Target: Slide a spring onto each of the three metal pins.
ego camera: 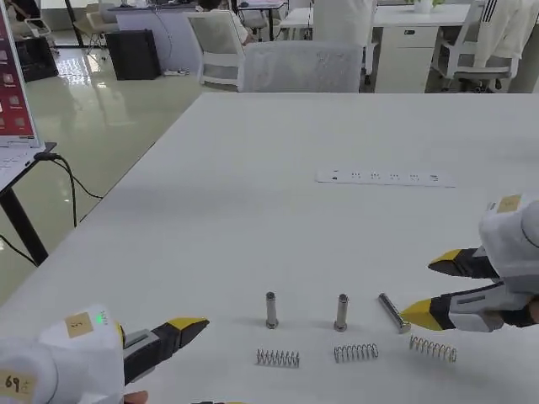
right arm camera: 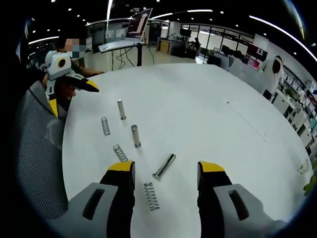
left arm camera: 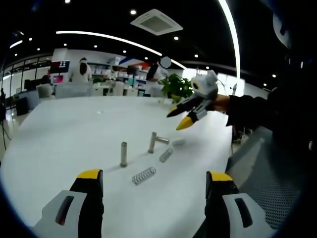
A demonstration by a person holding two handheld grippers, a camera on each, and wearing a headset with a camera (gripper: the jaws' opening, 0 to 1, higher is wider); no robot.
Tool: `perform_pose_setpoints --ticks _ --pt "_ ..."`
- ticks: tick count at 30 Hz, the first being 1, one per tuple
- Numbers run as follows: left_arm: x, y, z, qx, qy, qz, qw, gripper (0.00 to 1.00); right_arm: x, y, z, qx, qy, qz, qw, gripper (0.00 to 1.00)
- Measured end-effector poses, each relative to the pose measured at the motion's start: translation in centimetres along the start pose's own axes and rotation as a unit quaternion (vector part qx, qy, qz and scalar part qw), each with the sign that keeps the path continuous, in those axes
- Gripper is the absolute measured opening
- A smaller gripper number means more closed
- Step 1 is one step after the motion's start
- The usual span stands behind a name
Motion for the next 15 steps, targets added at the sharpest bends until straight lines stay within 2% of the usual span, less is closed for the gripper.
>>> perform_pose_setpoints --ticks 4,9,15 --pt "0.0 0.0 0.0 0.000 0.001 0.001 1.0000 0.82 0.1 0.4 0.8 0.001 -0.019 0.000 0.9998 0.41" --pt "0.1 0.1 0.0 -0.001 0.002 0.001 1.0000 0.81 -0.1 1.0 2.0 0.003 -0.049 0.020 0.9986 0.31" --pt "0.1 0.0 0.0 -0.002 0.002 0.000 1.0000 0.81 -0.3 1.0 3.1 0.012 -0.068 0.043 0.9967 0.21"
Point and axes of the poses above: the centre of the closed fingertips' face, and the gripper's own axes: z roughly forward along the fingers, y roughly to its right, x roughly out of its top, the point moved 9 cm from there along -z, roughly backward along the fingers, and after that the axes turned 12 degrees about -z, right-handed, at the moved point
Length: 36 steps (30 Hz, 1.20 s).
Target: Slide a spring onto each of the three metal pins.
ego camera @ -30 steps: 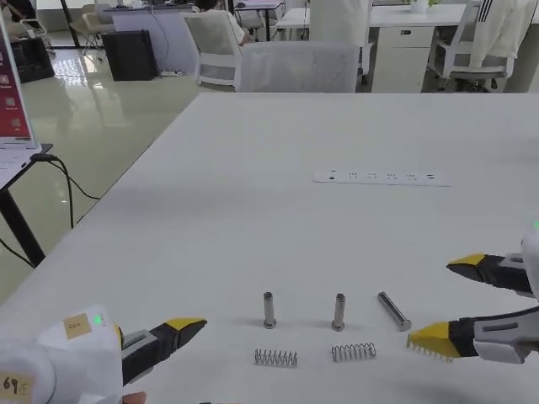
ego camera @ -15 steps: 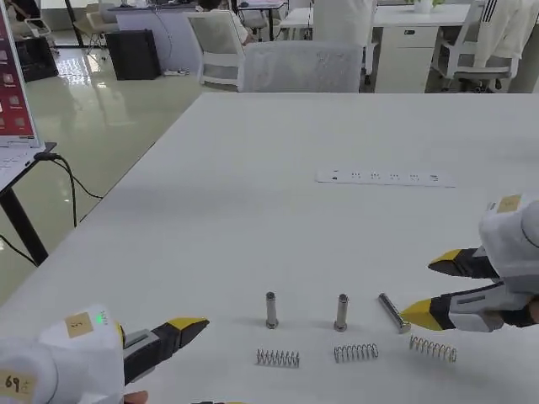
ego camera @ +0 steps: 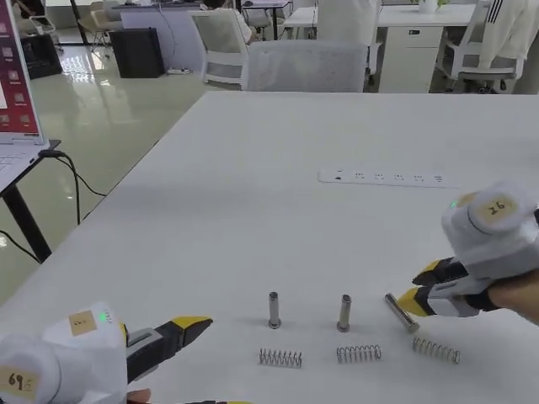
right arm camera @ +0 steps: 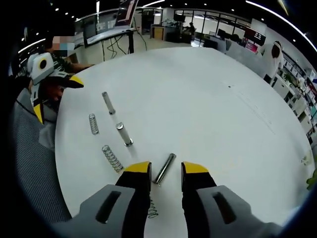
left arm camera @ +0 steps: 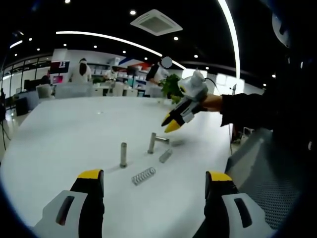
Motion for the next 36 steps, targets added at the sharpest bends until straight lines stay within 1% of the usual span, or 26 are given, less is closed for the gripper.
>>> perform_pose_setpoints --ticks 6,11,14,16,18,23,25,28,30,31,36 --pt "0.0 0.0 0.0 -0.001 0.000 0.000 1.0000 0.80 0.3 0.3 1.1 0.002 -0.017 0.024 0.9996 0.15" --pt "0.0 0.0 0.0 -0.001 0.000 0.001 1.0000 0.80 0.5 0.6 2.1 0.003 -0.027 0.044 0.9987 0.14" --pt "0.0 0.0 0.0 -0.002 0.001 0.001 1.0000 0.79 0.6 0.9 2.8 0.005 -0.037 0.058 0.9976 0.13" --pt "0.1 0.0 0.0 -0.002 0.001 0.001 1.0000 0.79 0.7 1.0 3.2 -0.001 -0.043 0.064 0.9970 0.13" --pt "0.1 0.0 0.0 -0.002 0.001 0.001 1.0000 0.79 0.7 1.0 3.4 0.000 -0.049 0.072 0.9961 0.13" --pt "0.1 0.0 0.0 -0.002 0.001 0.001 1.0000 0.78 0.3 1.0 4.2 0.002 -0.073 0.089 0.9933 0.10" --pt "0.1 -0.1 0.0 -0.002 0.001 0.001 1.0000 0.78 0.3 1.0 4.5 0.003 -0.076 0.095 0.9926 0.10" --pt "0.1 -0.1 0.0 -0.003 0.001 0.000 1.0000 0.78 0.2 0.9 4.7 0.005 -0.081 0.095 0.9921 0.09" --pt "0.1 -0.1 0.0 -0.003 0.001 0.000 1.0000 0.78 0.2 0.9 4.7 -0.002 -0.087 0.084 0.9927 0.08" --pt "0.1 -0.1 0.0 -0.002 0.001 0.001 1.0000 0.78 0.3 0.9 4.7 -0.003 -0.090 0.087 0.9921 0.08" --pt "0.1 -0.1 0.0 -0.002 0.000 0.000 1.0000 0.77 0.4 0.9 4.7 -0.003 -0.093 0.084 0.9921 0.08"
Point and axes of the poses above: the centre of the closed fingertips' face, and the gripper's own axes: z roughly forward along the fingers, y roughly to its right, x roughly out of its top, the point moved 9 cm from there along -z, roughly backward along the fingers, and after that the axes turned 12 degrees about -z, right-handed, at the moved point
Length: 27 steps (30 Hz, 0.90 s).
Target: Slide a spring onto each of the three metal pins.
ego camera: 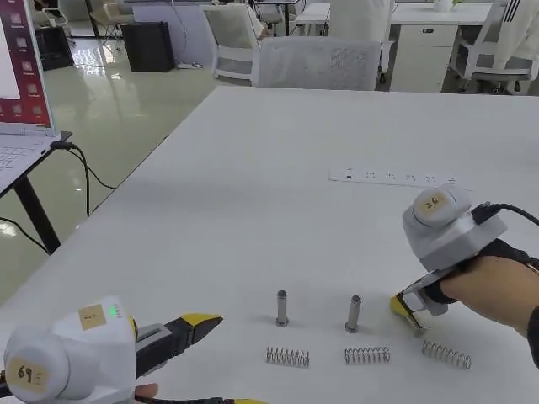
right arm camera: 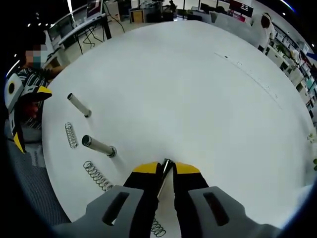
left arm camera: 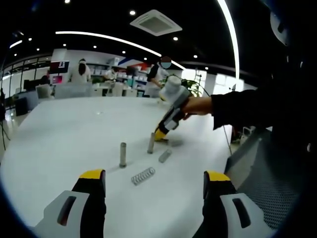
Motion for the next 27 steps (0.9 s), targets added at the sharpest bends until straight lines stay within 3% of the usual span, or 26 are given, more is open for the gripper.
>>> perform_pose_setpoints --ticks 10,16,21,27 --pt "-0.1 0.0 0.0 0.000 0.000 0.001 1.0000 0.76 0.8 -0.6 0.2 -0.021 -0.035 -0.022 0.9989 0.07" --pt "-0.1 0.1 0.0 -0.002 0.000 0.001 1.0000 0.76 0.9 -0.8 0.1 -0.030 -0.044 -0.016 0.9985 0.06" --pt "0.0 0.1 -0.1 -0.002 0.002 0.001 1.0000 0.75 0.7 -0.6 0.0 -0.030 -0.035 -0.012 0.9989 0.05" --pt "0.0 0.1 0.0 -0.004 0.000 0.002 1.0000 0.74 0.9 -0.5 -1.2 -0.029 -0.018 -0.001 0.9994 0.05"
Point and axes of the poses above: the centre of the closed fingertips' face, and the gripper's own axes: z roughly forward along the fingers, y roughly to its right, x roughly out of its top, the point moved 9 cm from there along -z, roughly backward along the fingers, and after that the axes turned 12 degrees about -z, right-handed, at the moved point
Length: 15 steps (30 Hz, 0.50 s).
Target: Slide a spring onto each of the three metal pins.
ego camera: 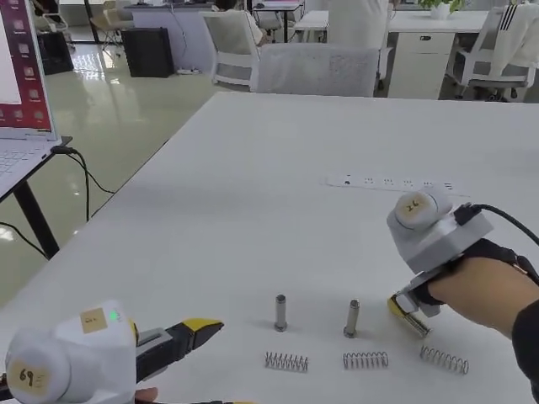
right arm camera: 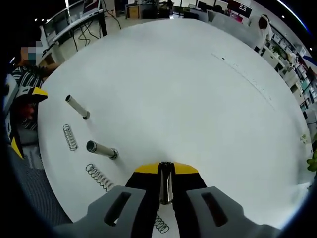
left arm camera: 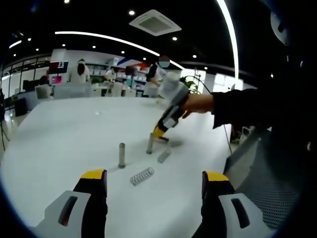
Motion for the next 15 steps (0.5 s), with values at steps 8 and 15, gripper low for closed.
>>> perform_pose_setpoints --ticks 8,15 --pt "0.0 0.1 0.0 -0.002 -0.003 0.002 1.0000 0.74 -0.6 -0.3 -2.0 -0.004 0.025 0.006 0.9997 0.05" --pt "0.0 0.2 0.1 -0.005 -0.003 0.003 1.0000 0.74 -1.4 -0.6 -3.2 -0.008 0.039 0.015 0.9991 0.05"
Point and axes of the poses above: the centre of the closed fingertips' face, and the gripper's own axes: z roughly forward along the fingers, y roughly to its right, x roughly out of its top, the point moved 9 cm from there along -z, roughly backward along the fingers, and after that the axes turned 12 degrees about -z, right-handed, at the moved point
